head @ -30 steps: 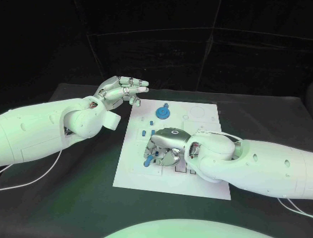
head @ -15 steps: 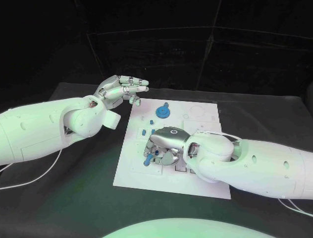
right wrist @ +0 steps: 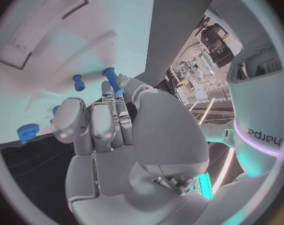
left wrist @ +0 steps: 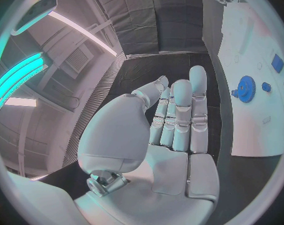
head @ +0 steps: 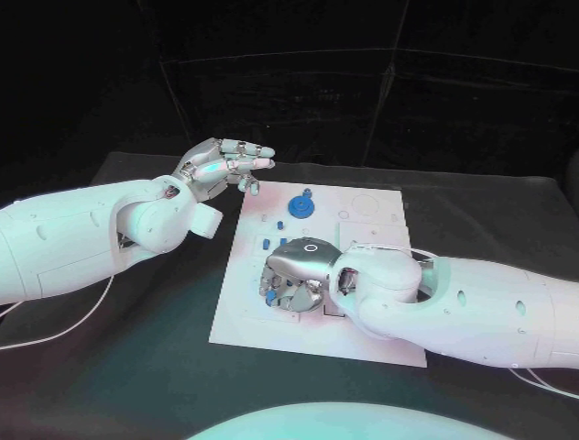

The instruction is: Assemble the parts on the task board

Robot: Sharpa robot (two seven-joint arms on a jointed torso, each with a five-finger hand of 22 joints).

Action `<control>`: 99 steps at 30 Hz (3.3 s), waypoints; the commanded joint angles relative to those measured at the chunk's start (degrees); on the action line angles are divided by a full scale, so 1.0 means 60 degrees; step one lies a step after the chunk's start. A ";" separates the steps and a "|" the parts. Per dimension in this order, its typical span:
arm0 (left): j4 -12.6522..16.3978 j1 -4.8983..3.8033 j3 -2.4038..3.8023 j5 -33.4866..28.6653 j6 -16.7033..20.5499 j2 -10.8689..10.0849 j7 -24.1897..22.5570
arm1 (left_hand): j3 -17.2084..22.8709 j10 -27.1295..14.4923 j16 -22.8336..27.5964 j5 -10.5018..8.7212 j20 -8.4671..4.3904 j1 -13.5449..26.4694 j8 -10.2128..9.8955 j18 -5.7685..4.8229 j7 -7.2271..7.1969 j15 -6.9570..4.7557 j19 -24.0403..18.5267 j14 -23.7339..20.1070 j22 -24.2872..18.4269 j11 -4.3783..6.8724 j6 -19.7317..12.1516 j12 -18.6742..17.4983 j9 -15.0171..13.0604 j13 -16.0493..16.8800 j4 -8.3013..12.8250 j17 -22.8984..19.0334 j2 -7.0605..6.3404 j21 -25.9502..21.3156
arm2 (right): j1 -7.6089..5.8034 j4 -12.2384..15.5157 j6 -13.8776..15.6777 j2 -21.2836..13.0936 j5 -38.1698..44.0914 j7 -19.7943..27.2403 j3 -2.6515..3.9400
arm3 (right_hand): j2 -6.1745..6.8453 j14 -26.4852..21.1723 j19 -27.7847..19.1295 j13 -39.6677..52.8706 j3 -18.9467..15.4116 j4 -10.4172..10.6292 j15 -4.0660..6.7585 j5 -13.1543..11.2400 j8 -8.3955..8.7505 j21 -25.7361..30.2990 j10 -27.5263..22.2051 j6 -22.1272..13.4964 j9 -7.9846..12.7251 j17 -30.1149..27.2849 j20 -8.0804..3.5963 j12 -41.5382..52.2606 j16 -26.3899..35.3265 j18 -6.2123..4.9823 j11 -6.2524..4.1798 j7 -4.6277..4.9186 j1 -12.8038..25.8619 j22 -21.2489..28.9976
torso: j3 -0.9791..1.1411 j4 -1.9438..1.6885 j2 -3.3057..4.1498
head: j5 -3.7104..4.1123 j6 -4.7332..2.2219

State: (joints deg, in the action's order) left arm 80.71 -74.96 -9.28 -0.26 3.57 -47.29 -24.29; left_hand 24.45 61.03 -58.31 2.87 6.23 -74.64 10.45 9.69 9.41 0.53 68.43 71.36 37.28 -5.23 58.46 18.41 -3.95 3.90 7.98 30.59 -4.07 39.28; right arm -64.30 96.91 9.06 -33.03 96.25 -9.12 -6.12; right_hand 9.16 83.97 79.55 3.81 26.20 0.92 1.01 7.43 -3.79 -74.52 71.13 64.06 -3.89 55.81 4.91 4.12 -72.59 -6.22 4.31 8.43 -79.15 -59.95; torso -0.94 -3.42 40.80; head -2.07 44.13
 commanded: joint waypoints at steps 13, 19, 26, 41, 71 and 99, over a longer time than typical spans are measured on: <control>0.0024 -0.0012 0.0008 -0.0033 -0.0111 -0.0026 -0.0064 | -0.0071 -0.0004 0.0049 -0.0006 0.0000 0.0036 -0.0049 0.0132 0.0015 -0.0001 -0.0086 -0.0076 -0.0012 -0.0035 0.0056 0.0036 0.0015 0.0005 0.0000 -0.0008 0.0079 -0.0030 | 0.0017 0.0060 0.0360 0.0063 0.0495 -0.0102 0.0000 | 0.0335 0.0019 -0.0292 -0.0036 -0.0327 0.0019 -0.0159 0.0086 0.0059 0.0369 -0.1017 -0.1308 0.0052 -0.0406 0.0132 -0.0074 0.0270 -0.0004 0.0132 0.0049 0.0399 0.0533 | 0.0002 -0.0001 0.0001 | -0.0025 0.0001; 0.0022 -0.0012 0.0008 -0.0033 -0.0116 -0.0036 -0.0053 | -0.0071 -0.0004 0.0049 -0.0006 0.0000 0.0036 -0.0049 0.0132 0.0015 -0.0001 -0.0086 -0.0076 -0.0012 -0.0035 0.0056 0.0036 0.0015 0.0005 0.0000 -0.0008 0.0079 -0.0030 | 0.0019 0.0126 0.0917 -0.0075 0.0411 -0.0052 -0.0002 | 0.0136 -0.0215 -0.0828 0.0030 -0.2491 0.0161 -0.0259 0.0083 0.0006 0.1449 -0.2432 -0.3150 0.0030 -0.1372 0.0219 0.0315 0.0926 -0.0245 0.0237 -0.0230 0.0190 0.2100 | 0.0007 -0.0002 0.0002 | -0.0014 -0.0010; 0.0006 -0.0012 0.0007 -0.0033 -0.0137 -0.0057 -0.0060 | -0.0105 -0.0011 0.0057 -0.0006 0.0001 0.0035 -0.0054 0.0132 0.0013 0.0000 -0.0080 -0.0086 -0.0028 -0.0035 0.0054 0.0039 0.0015 0.0005 0.0007 -0.0055 0.0088 -0.0051 | 0.0021 0.0525 0.1799 -0.0710 0.0014 0.0367 -0.0001 | -0.0022 -0.0181 -0.0758 0.0046 -0.3416 0.0477 -0.0223 0.0192 0.0027 0.1571 -0.2578 -0.3107 0.0019 -0.1442 0.0186 0.0820 0.0966 -0.0265 0.0218 -0.0127 -0.0180 0.2231 | 0.0008 0.0022 -0.0018 | 0.0017 -0.0041; 0.0105 -0.0011 -0.0013 -0.0034 -0.0114 -0.0161 -0.0103 | -0.0110 -0.0011 0.0058 -0.0006 0.0001 0.0037 -0.0054 0.0132 0.0013 0.0000 -0.0080 -0.0086 -0.0029 -0.0035 0.0054 0.0040 0.0015 0.0005 0.0007 -0.0058 0.0086 -0.0053 | -0.0336 0.1929 0.2094 -0.4404 -0.3882 -0.1199 0.0012 | -0.0224 0.0437 0.0556 0.5094 -0.4776 0.1656 0.0458 0.1525 -0.1177 -0.0534 0.1470 -0.0815 -0.0320 0.1387 -0.0420 0.7121 -0.0875 0.0299 -0.0568 -0.0487 0.0764 -0.1053 | -0.0038 0.0132 -0.0063 | 0.0711 -0.0299; 0.0264 0.0005 -0.0216 -0.0034 -0.0123 -0.0337 -0.0155 | -0.0161 -0.0010 0.0056 -0.0007 0.0005 0.0073 -0.0056 0.0131 0.0013 0.0003 -0.0075 -0.0089 -0.0042 -0.0038 0.0055 0.0046 0.0015 0.0005 -0.0001 -0.0081 0.0068 -0.0071 | -0.0163 0.2849 0.0836 -0.5300 -0.2086 -0.3844 -0.0300 | -0.0411 0.0571 0.0799 1.0494 -0.6158 0.2632 0.0504 0.1232 -0.2294 -0.1203 0.1611 -0.0695 -0.0852 0.3015 -0.0452 1.1182 -0.1747 0.0486 -0.0723 -0.0647 0.1393 -0.2213 | -0.0038 0.0315 -0.0090 | 0.0807 -0.0271; 0.0279 0.0030 -0.0218 -0.0034 -0.0168 -0.0380 -0.0138 | -0.0161 -0.0010 0.0056 -0.0007 0.0005 0.0073 -0.0056 0.0131 0.0013 0.0003 -0.0075 -0.0089 -0.0042 -0.0038 0.0055 0.0046 0.0015 0.0005 -0.0001 -0.0081 0.0068 -0.0071 | 0.0163 0.2201 0.0726 -0.4361 -0.1574 -0.3886 -0.0375 | -0.0575 0.0591 0.0830 1.0859 -0.6093 0.2611 0.0524 0.1704 -0.2490 -0.1297 0.1659 -0.0779 -0.1079 0.3221 -0.0477 1.1342 -0.1845 0.0515 -0.0745 -0.0669 0.1209 -0.2385 | -0.0057 0.0304 -0.0081 | 0.0759 -0.0216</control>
State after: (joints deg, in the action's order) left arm 82.28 -74.73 -10.63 -0.28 3.31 -49.53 -24.41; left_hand 23.89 61.03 -58.31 2.87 6.23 -74.43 10.45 9.69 9.41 0.53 68.43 71.36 37.13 -5.23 58.46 18.41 -3.95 3.90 7.90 30.17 -3.86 39.07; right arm -63.33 110.29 13.93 -59.32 85.98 -32.17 -8.35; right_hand 6.04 83.93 83.76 68.92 -10.39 16.65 3.90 17.52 -18.41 -82.10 80.87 59.62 -10.34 74.95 2.35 72.05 -83.32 -3.98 -0.11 4.57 -71.75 -74.22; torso -1.22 -1.62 40.29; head 2.59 42.71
